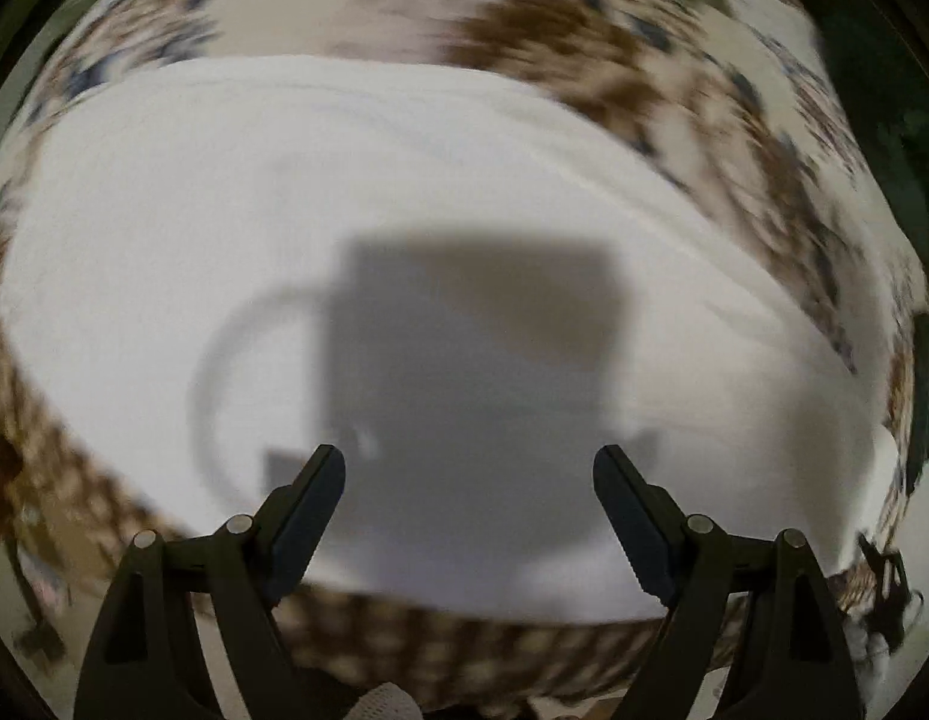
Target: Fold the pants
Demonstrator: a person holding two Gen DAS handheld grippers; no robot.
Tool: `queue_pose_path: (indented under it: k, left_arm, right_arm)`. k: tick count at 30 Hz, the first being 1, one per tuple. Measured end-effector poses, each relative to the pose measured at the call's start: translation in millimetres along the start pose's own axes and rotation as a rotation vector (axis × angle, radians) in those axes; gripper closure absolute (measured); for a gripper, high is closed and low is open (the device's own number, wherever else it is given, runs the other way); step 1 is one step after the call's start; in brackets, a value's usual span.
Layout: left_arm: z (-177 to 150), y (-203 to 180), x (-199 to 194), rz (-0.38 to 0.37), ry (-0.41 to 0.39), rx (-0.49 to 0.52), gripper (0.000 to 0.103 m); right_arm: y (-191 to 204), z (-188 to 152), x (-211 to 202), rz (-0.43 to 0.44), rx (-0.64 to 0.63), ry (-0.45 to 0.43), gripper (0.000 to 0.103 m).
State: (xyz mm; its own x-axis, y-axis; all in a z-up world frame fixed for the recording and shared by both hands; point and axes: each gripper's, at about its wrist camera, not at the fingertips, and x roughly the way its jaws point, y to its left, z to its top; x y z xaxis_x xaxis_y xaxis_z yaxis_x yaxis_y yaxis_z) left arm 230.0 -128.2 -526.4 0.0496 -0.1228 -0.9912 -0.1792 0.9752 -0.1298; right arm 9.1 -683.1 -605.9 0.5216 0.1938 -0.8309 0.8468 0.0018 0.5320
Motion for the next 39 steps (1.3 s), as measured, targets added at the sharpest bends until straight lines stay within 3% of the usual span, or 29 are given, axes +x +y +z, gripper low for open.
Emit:
queue_pose_path:
  k: [3,5,7,9,10,11,12,13,19,21,25,30,34,39]
  left_arm:
    - [4,-31,17,-0.005,0.008,0.058,0.019]
    - [3,-45,29,0.008,0.013,0.093,0.019]
    - [1,-52,40,0.04,0.015,0.118,0.017]
    - [0,-53,51,0.034,0.017,0.138,0.007]
    - [0,-53,57,0.018,0.024,0.146,0.0]
    - [0,-52,60,0.011,0.029,0.149,0.0]
    - [0,-53,63,0.018,0.035,0.148,0.0]
    - [0,-55,65,0.027,0.039,0.148,0.0]
    - [15,-68,66,0.075,0.072,0.139,0.0]
    - [15,-66,49,0.066,0.038,0.122,0.0]
    - [17,-50,5,0.041,-0.048,0.084,0.0]
    - [24,7,-50,0.016,-0.14,0.052,0.0]
    - [31,59,-62,0.035,-0.192,0.024,0.0]
    - [20,122,-61,0.054,-0.174,-0.061,0.0]
  right_arm:
    - [0,6,16,0.064,0.036,-0.046,0.035]
    - [10,4,17,0.231,-0.004,-0.058,0.044]
    - [18,4,23,0.313,-0.043,-0.033,0.049]
    - [18,8,39,0.302,-0.052,-0.022,0.049]
    - [14,10,47,0.319,-0.026,-0.014,0.052]
    - [14,12,51,0.328,-0.009,-0.02,0.058]
    - [14,14,51,0.329,0.0,-0.031,0.079]
    - [15,15,50,0.328,-0.001,-0.043,0.093]
    - [52,-4,8,0.285,-0.142,-0.101,0.095]
    - [79,-20,-12,0.273,-0.222,-0.116,0.095]
    - [141,-68,-44,0.252,-0.407,-0.128,0.096]
    - [201,-150,-52,0.245,-0.593,-0.099,0.096]
    - [236,-238,-23,0.211,-0.75,-0.046,0.096]
    - [235,-345,51,0.107,-0.906,0.059,0.096]
